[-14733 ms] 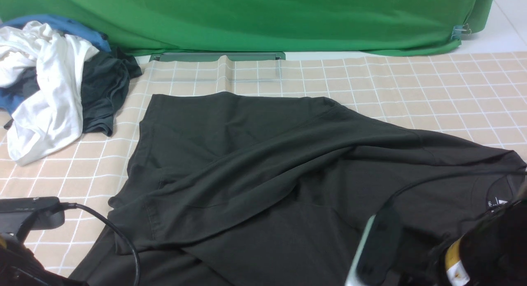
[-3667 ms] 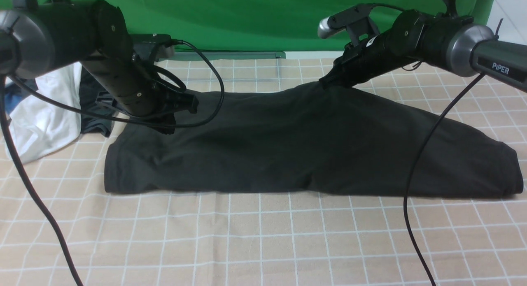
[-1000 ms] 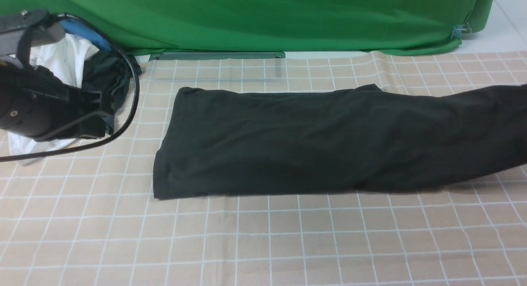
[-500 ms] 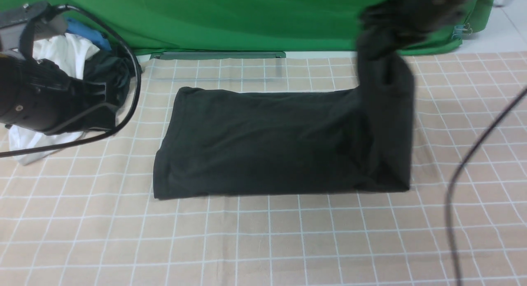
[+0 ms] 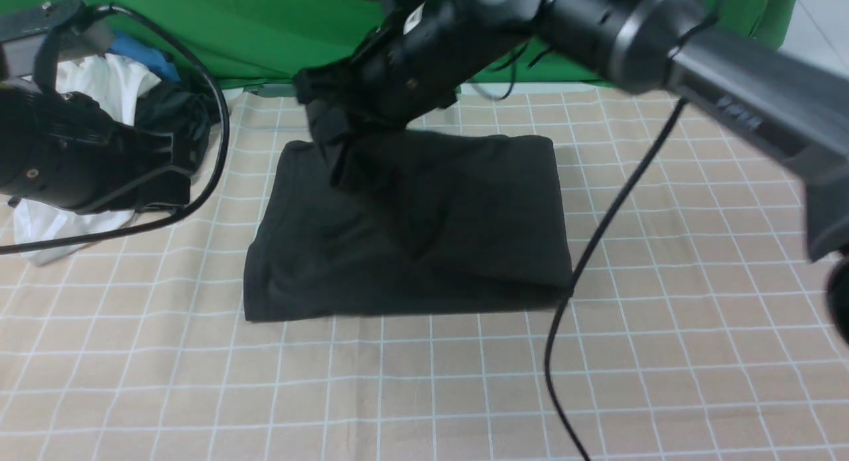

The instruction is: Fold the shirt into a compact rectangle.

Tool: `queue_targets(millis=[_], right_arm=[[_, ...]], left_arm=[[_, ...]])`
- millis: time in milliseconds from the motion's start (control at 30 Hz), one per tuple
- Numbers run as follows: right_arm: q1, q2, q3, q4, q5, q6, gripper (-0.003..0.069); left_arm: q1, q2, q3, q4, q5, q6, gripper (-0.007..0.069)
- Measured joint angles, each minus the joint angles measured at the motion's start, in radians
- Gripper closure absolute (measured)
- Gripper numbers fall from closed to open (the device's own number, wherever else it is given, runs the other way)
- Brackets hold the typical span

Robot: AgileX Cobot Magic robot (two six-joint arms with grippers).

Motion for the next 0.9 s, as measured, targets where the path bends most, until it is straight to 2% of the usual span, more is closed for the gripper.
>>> queue_targets(millis=[133,267,300,333,367,433,533,600,700,800,833,900], right_arm=[[0.030,0.059,-0.001,0.012,-0.072,0.005,0.0556],[0.049,0.098,-0.002,0.026,-0.147,0.019,0.0503],[0.055,0.115,-0.003,0.039,-0.189,0.028,0.0419],[0.060,0.125,-0.004,0.045,-0.213,0.033,0.0369],[0.061,0.130,-0.005,0.048,-0.225,0.033,0.0349],[0.063,0.148,-0.005,0.057,-0.245,0.037,0.0253],[0.060,0.153,-0.008,0.057,-0.215,0.011,0.0207],[0.049,0.148,-0.026,0.042,-0.152,-0.033,0.0225],[0.009,0.110,-0.078,-0.056,0.009,-0.071,0.0380],[-0.053,0.044,-0.132,-0.170,0.178,-0.085,0.0573],[-0.058,0.044,-0.132,-0.170,0.178,-0.085,0.0580],[-0.118,-0.024,-0.153,-0.241,0.326,-0.100,0.0619]], left_arm=[[0.000,0.000,0.000,-0.002,-0.001,0.000,0.0606],[0.000,0.000,0.000,-0.003,0.001,0.001,0.0606],[0.000,0.000,0.000,-0.004,0.007,0.002,0.0606],[0.000,0.000,0.000,-0.009,0.011,0.003,0.0606],[0.000,0.000,0.000,-0.010,0.013,0.003,0.0606],[0.000,0.000,0.000,-0.013,0.015,0.004,0.0606],[0.000,0.000,0.000,-0.016,0.011,0.005,0.0606],[0.000,0.000,0.000,-0.018,0.010,0.005,0.0606],[0.000,0.000,0.000,-0.022,0.011,0.005,0.0606],[0.000,0.001,0.000,-0.038,0.000,0.008,0.0606],[0.000,0.001,0.000,-0.041,-0.002,0.009,0.0606],[0.000,0.018,-0.007,-0.105,-0.022,0.055,0.0606]])
